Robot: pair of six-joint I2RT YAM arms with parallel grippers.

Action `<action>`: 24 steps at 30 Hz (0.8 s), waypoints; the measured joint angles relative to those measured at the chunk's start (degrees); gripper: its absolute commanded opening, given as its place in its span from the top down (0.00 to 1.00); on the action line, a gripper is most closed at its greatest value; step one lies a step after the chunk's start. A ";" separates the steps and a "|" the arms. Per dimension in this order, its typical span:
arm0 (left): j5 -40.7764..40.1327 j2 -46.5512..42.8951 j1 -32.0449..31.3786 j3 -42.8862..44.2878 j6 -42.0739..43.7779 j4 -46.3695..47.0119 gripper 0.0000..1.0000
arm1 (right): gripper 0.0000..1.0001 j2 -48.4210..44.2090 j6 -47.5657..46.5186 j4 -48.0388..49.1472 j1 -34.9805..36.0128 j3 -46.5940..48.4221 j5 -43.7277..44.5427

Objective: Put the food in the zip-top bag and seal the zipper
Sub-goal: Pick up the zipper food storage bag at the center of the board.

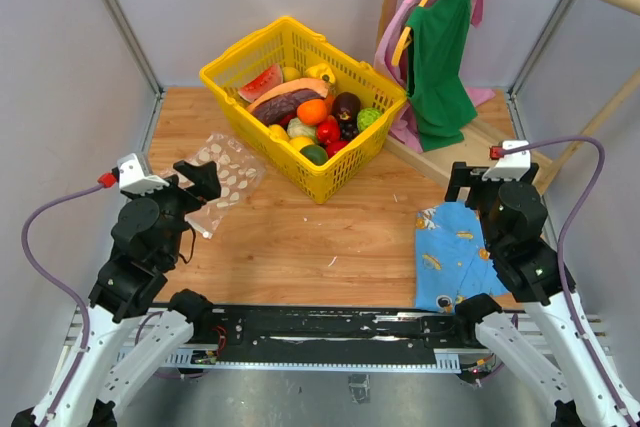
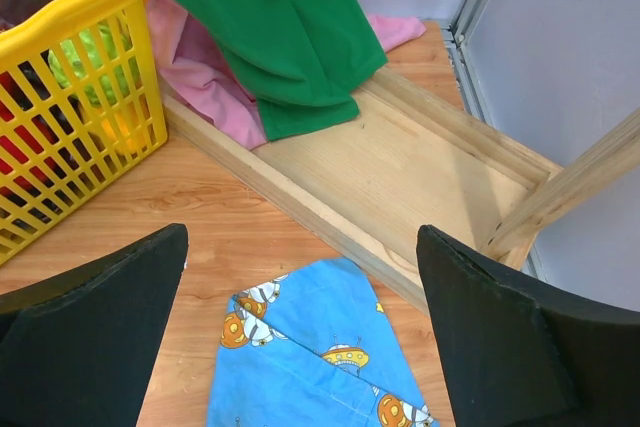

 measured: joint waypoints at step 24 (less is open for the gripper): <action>-3.74 10.03 0.02 -2.34 -1.20 1.55 0.01 | 0.02 2.67 -0.72 2.60 0.00 -0.11 -4.81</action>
